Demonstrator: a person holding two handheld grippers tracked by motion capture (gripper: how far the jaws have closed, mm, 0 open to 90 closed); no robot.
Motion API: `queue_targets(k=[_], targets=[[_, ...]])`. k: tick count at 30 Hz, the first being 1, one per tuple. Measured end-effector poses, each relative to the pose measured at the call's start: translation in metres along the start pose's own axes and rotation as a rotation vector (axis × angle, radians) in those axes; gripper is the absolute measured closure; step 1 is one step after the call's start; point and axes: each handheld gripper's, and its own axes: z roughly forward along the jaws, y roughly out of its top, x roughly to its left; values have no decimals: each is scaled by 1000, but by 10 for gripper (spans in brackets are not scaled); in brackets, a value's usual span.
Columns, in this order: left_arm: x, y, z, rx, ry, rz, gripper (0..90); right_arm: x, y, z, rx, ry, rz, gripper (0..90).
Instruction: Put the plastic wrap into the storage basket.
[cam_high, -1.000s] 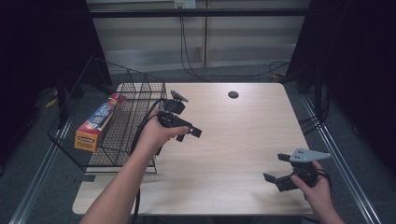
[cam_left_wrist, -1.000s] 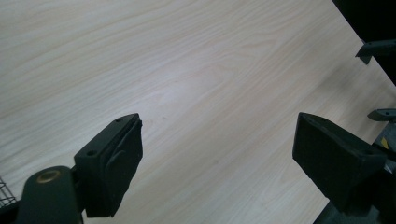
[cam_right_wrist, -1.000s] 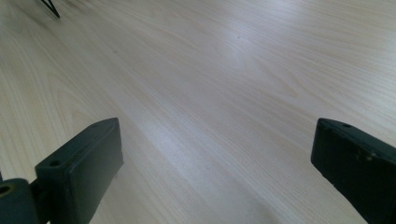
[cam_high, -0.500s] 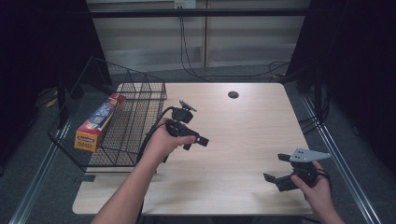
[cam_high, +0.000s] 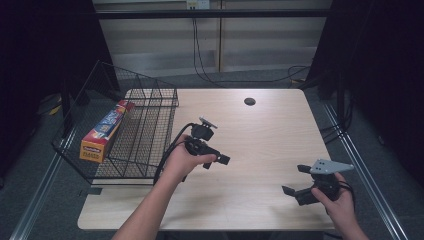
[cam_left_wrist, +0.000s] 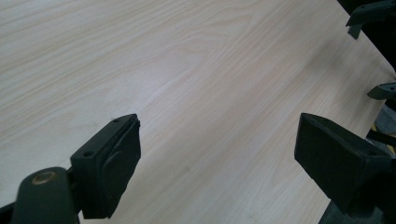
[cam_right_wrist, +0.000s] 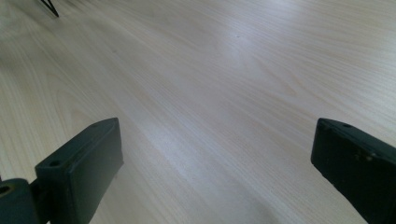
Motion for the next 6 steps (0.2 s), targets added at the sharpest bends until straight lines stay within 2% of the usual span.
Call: queue_targets(k=[5,6], targets=[[0,-5,6,-16,4,-8,146,0,-1,0,4,-3,4,20],[0,-6,7,-15,17,6,145,0,-1,0,4,-4,6,20]])
